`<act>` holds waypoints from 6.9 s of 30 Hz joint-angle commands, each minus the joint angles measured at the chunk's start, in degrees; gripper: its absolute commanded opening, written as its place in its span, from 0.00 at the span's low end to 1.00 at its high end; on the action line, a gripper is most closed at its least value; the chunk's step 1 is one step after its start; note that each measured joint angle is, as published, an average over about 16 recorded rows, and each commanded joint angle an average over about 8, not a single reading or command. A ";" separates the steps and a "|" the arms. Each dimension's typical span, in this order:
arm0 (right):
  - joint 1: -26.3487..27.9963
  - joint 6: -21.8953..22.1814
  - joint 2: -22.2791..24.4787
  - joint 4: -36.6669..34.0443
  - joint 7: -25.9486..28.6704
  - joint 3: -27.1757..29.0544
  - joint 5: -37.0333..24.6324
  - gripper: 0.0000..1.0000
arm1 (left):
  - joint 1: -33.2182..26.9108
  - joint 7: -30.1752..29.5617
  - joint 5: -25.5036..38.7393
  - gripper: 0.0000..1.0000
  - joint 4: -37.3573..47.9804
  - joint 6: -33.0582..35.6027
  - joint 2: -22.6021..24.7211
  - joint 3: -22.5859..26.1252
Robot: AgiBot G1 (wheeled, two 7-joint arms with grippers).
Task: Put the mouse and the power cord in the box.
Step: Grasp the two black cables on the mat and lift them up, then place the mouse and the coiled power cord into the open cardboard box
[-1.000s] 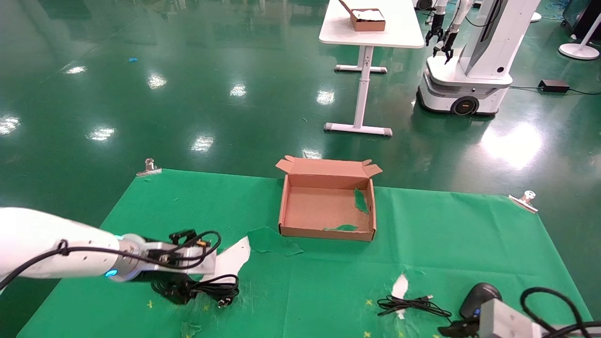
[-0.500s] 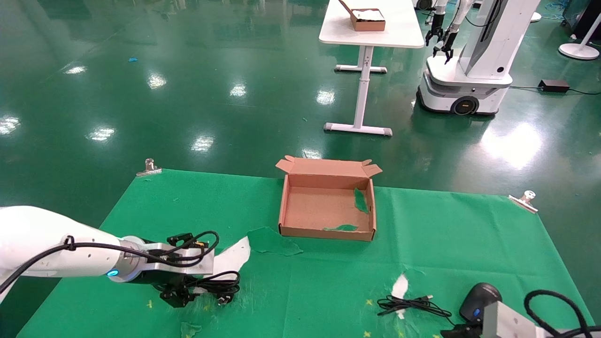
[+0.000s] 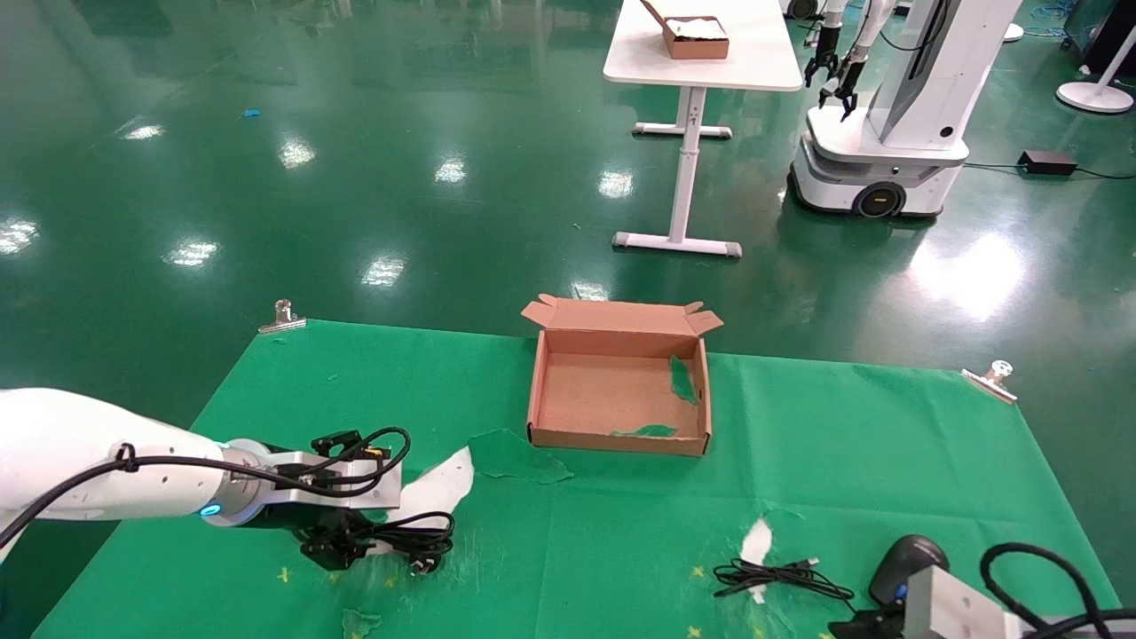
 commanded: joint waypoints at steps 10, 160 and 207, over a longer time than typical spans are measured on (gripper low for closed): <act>10.75 -2.10 -8.71 -3.45 1.23 -6.98 -20.30 1.00 | 0.38 -0.22 -0.39 1.00 -0.57 0.30 -0.35 -0.16; 44.96 1.88 -32.63 -22.35 -5.86 -15.63 -45.81 0.00 | -11.66 4.42 -24.71 1.00 9.09 -34.19 6.48 18.72; 39.63 26.30 -51.31 -51.55 -20.31 -24.73 -31.41 1.00 | -12.02 9.61 -27.49 1.00 13.71 -33.79 2.63 16.94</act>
